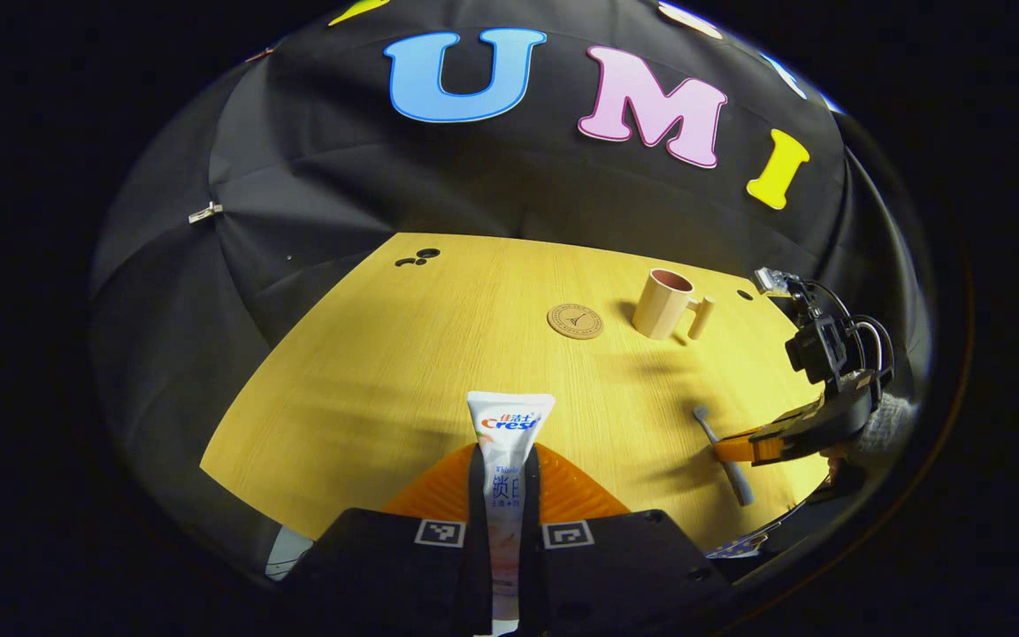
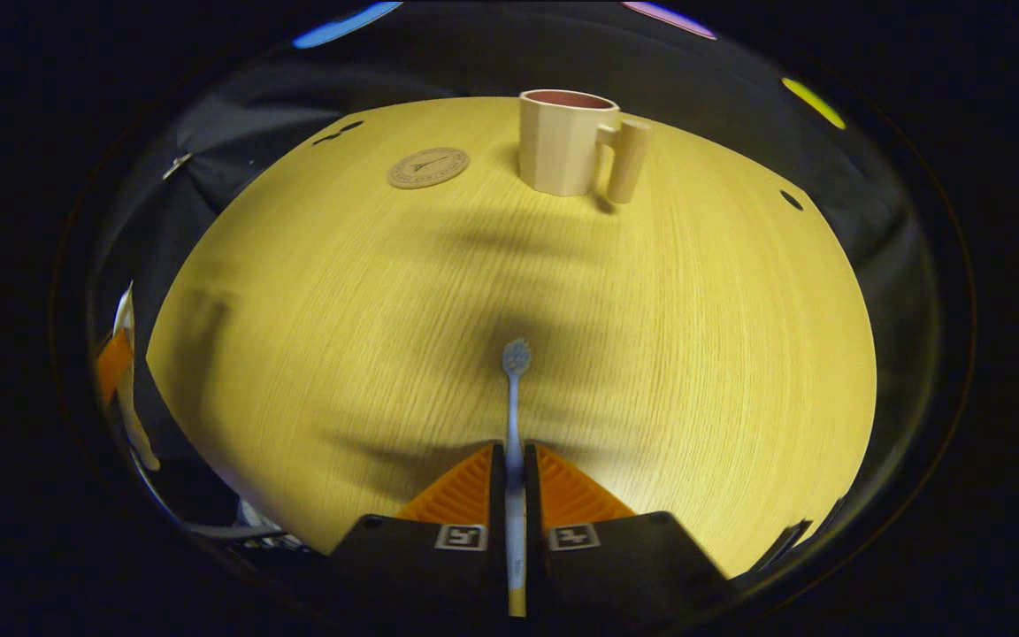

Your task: Put the toothbrush and toothpaste on the desktop into the cup, then pick up the cup and place it on the coaster on the desktop.

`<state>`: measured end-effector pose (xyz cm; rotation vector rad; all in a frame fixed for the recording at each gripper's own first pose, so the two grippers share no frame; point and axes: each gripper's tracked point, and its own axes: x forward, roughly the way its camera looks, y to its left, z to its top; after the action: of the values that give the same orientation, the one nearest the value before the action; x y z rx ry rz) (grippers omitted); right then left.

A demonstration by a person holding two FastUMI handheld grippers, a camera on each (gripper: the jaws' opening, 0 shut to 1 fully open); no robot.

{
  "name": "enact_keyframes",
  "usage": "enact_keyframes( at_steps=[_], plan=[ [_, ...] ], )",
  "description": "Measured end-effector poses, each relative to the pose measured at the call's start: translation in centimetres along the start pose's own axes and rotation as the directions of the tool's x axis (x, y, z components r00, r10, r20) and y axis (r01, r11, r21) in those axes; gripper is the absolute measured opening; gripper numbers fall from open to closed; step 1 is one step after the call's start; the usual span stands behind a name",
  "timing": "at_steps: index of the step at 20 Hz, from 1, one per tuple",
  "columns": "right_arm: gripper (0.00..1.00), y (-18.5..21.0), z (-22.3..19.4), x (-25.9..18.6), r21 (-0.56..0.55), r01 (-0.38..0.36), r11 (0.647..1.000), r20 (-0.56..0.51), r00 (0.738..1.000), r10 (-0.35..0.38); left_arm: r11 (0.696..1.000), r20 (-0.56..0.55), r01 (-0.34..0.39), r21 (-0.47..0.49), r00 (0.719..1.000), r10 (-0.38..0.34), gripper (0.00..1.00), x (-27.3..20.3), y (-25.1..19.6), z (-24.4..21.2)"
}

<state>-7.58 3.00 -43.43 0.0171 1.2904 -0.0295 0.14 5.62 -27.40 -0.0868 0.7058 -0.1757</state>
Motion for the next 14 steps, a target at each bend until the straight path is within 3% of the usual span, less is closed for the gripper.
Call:
enact_keyframes(
  at_steps=[2, 5, 7, 8, 10, 12, 14],
  plan=[
    [0.06, -0.2, 0.1, -0.7, -0.020, -0.030, 0.999, 0.034, 0.999, 0.031, 1.000, -0.002, 0.006, -0.001, 1.000, -0.006, 0.17, 0.1, -0.9, 0.2],
    [0.05, 1.0, 2.1, -2.1, 0.108, -0.164, 0.981, 0.159, 0.977, 0.146, 1.000, 0.023, 0.016, -0.017, 1.000, -0.015, 0.17, 0.2, -2.6, 2.0],
    [0.05, 0.4, 5.1, -4.9, 0.161, -0.247, 0.955, 0.312, 0.931, 0.188, 0.999, 0.084, 0.012, -0.033, 0.996, -0.009, 0.17, 0.5, -3.8, 4.8],
    [0.05, 0.0, 6.6, -6.6, 0.171, -0.285, 0.943, 0.376, 0.904, 0.205, 0.999, 0.124, 0.014, -0.038, 0.992, -0.009, 0.22, 0.7, -4.5, 6.5],
    [0.05, -1.1, 9.0, -9.5, 0.177, -0.354, 0.918, 0.485, 0.844, 0.231, 0.998, 0.214, 0.032, -0.053, 0.977, -0.020, 0.17, 1.3, -6.6, 10.4],
    [0.05, -2.9, 11.4, -11.9, 0.171, -0.409, 0.897, 0.571, 0.783, 0.248, 0.993, 0.313, 0.083, -0.089, 0.948, -0.051, 0.17, 2.1, -9.5, 14.9],
    [0.05, -4.7, 13.6, -14.0, 0.148, -0.453, 0.879, 0.636, 0.724, 0.266, 0.980, 0.422, 0.152, -0.125, 0.902, -0.086, 0.17, 3.1, -12.6, 19.5]
  ],
)
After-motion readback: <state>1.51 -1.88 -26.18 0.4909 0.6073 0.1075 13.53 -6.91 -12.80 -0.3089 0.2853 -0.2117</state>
